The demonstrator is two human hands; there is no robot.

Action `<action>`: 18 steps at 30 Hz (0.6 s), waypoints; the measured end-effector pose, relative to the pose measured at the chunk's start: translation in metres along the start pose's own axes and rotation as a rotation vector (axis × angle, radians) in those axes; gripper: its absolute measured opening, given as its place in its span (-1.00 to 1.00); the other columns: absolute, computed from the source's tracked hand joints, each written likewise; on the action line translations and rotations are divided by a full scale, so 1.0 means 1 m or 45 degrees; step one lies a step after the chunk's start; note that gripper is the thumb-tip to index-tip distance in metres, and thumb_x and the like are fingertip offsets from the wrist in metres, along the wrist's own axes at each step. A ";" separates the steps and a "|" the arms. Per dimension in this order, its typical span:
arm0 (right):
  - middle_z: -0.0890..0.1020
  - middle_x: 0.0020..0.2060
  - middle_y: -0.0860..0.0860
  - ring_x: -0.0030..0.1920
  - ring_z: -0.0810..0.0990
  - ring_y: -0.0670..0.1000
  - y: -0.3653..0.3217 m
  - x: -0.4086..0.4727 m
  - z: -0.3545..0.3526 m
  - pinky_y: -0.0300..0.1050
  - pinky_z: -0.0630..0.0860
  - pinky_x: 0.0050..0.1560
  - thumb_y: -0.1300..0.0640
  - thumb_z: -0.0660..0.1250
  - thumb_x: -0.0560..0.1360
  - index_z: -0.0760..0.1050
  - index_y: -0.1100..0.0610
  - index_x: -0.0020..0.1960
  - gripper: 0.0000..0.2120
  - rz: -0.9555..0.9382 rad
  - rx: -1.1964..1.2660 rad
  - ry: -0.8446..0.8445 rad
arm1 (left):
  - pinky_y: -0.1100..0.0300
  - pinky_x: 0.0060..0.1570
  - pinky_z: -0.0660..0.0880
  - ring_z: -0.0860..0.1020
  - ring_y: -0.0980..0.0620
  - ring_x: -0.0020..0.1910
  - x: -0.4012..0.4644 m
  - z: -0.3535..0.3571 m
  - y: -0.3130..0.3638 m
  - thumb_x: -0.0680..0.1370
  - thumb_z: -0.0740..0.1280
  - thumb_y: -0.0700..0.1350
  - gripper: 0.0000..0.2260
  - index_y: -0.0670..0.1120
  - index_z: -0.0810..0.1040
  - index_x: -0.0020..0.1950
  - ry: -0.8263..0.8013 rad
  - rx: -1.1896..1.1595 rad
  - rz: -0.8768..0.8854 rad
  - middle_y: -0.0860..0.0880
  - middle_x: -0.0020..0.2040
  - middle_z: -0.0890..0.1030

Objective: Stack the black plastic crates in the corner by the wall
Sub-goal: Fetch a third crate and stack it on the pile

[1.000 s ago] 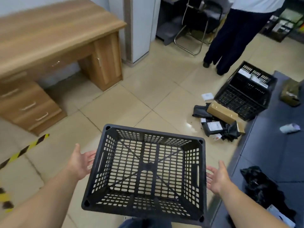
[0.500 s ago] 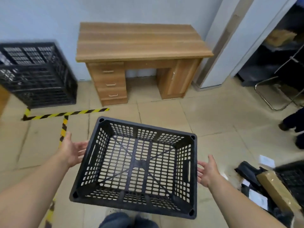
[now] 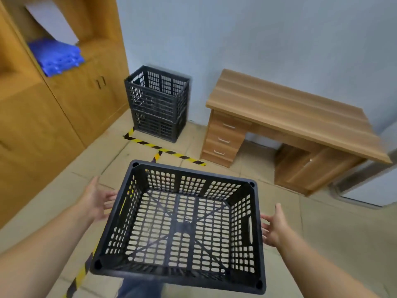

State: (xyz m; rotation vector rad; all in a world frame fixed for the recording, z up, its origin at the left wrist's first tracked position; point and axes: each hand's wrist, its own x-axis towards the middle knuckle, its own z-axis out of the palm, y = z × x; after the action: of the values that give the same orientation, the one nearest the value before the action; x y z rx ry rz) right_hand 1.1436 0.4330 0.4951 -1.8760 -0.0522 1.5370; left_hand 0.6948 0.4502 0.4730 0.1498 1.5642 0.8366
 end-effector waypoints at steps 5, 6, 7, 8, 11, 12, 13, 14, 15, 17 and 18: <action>0.50 0.14 0.21 -0.06 0.51 0.18 -0.024 -0.002 0.095 0.05 0.46 -0.22 -0.41 -0.08 0.48 0.42 0.21 0.25 -0.23 -0.023 -0.113 -0.021 | -0.01 0.03 0.32 0.43 -0.08 -0.13 0.025 -0.054 0.047 0.47 -0.16 0.43 -0.26 -0.19 0.47 -0.08 0.004 -0.124 -0.024 -0.15 -0.11 0.48; 0.51 0.12 0.21 -0.06 0.51 0.18 -0.028 -0.001 0.113 0.06 0.45 -0.22 -0.41 -0.09 0.48 0.43 0.21 0.25 -0.23 -0.022 -0.123 -0.019 | 0.03 -0.03 0.32 0.41 -0.07 -0.16 0.031 -0.064 0.057 0.47 -0.17 0.42 -0.26 -0.19 0.46 -0.11 0.005 -0.136 -0.031 -0.15 -0.15 0.47; 0.51 0.10 0.21 -0.05 0.51 0.18 -0.032 0.001 0.133 0.06 0.45 -0.21 -0.41 -0.09 0.48 0.43 0.21 0.25 -0.23 -0.018 -0.133 -0.018 | 0.06 -0.09 0.31 0.40 -0.06 -0.19 0.036 -0.074 0.069 0.48 -0.18 0.42 -0.26 -0.20 0.46 -0.13 0.005 -0.151 -0.035 -0.14 -0.17 0.46; 0.52 0.08 0.21 -0.05 0.51 0.18 -0.037 0.003 0.152 0.07 0.45 -0.19 -0.41 -0.09 0.48 0.43 0.22 0.25 -0.22 -0.014 -0.138 -0.022 | 0.08 -0.13 0.31 0.40 -0.06 -0.20 0.044 -0.084 0.082 0.48 -0.18 0.42 -0.25 -0.20 0.47 -0.13 0.004 -0.160 -0.035 -0.14 -0.18 0.46; 0.52 0.10 0.22 0.01 0.50 0.19 -0.051 0.007 0.209 0.10 0.45 -0.06 -0.42 -0.09 0.47 0.42 0.23 0.27 -0.20 -0.003 -0.147 -0.031 | 0.09 -0.15 0.31 0.41 -0.08 -0.18 0.067 -0.114 0.122 0.48 -0.19 0.41 -0.23 -0.21 0.48 -0.06 -0.012 -0.194 -0.041 -0.16 -0.14 0.48; 0.51 0.12 0.22 0.04 0.50 0.19 -0.057 0.008 0.227 0.12 0.44 0.01 -0.42 -0.08 0.47 0.41 0.23 0.28 -0.19 0.000 -0.150 -0.031 | 0.10 -0.15 0.30 0.41 -0.08 -0.18 0.075 -0.123 0.135 0.48 -0.19 0.41 -0.24 -0.21 0.48 -0.06 -0.011 -0.202 -0.039 -0.16 -0.14 0.48; 0.50 0.14 0.22 0.08 0.48 0.19 -0.062 0.008 0.245 0.12 0.42 0.06 -0.42 -0.08 0.47 0.41 0.23 0.30 -0.19 -0.001 -0.151 -0.033 | 0.10 -0.16 0.30 0.41 -0.08 -0.18 0.082 -0.130 0.149 0.49 -0.19 0.41 -0.24 -0.22 0.47 -0.07 -0.010 -0.202 -0.037 -0.16 -0.14 0.48; 0.49 0.16 0.22 0.10 0.47 0.19 -0.067 0.008 0.263 0.12 0.41 0.08 -0.42 -0.08 0.47 0.40 0.23 0.31 -0.19 -0.007 -0.151 -0.039 | 0.10 -0.15 0.29 0.40 -0.08 -0.17 0.090 -0.137 0.163 0.49 -0.19 0.41 -0.24 -0.22 0.48 -0.07 -0.006 -0.192 -0.030 -0.16 -0.14 0.48; 0.48 0.16 0.21 0.10 0.46 0.18 -0.072 0.008 0.280 0.12 0.40 0.08 -0.42 -0.07 0.47 0.39 0.23 0.32 -0.19 -0.016 -0.149 -0.050 | 0.08 -0.13 0.30 0.41 -0.08 -0.16 0.098 -0.143 0.177 0.49 -0.19 0.40 -0.23 -0.23 0.48 -0.03 0.001 -0.189 -0.019 -0.17 -0.13 0.48; 0.49 0.13 0.21 0.02 0.48 0.18 -0.084 0.007 0.309 0.10 0.42 0.02 -0.41 -0.06 0.48 0.39 0.23 0.32 -0.21 -0.037 -0.142 -0.070 | 0.02 -0.01 0.32 0.43 -0.10 -0.09 0.114 -0.153 0.203 0.50 -0.18 0.40 -0.22 -0.23 0.47 0.11 0.012 -0.206 -0.002 -0.18 -0.06 0.49; 0.49 0.12 0.21 -0.02 0.49 0.18 -0.090 0.008 0.323 0.10 0.43 0.00 -0.41 -0.05 0.48 0.39 0.23 0.31 -0.22 -0.046 -0.135 -0.073 | -0.02 0.05 0.32 0.43 -0.11 -0.02 0.121 -0.158 0.216 0.50 -0.17 0.40 -0.21 -0.23 0.45 0.19 0.020 -0.224 0.000 -0.18 0.00 0.50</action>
State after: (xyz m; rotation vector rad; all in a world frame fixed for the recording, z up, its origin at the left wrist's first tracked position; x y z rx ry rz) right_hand 0.8983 0.6606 0.5200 -1.9021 -0.1961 1.5911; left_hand 0.4474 0.6072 0.4906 0.0162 1.4976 0.9724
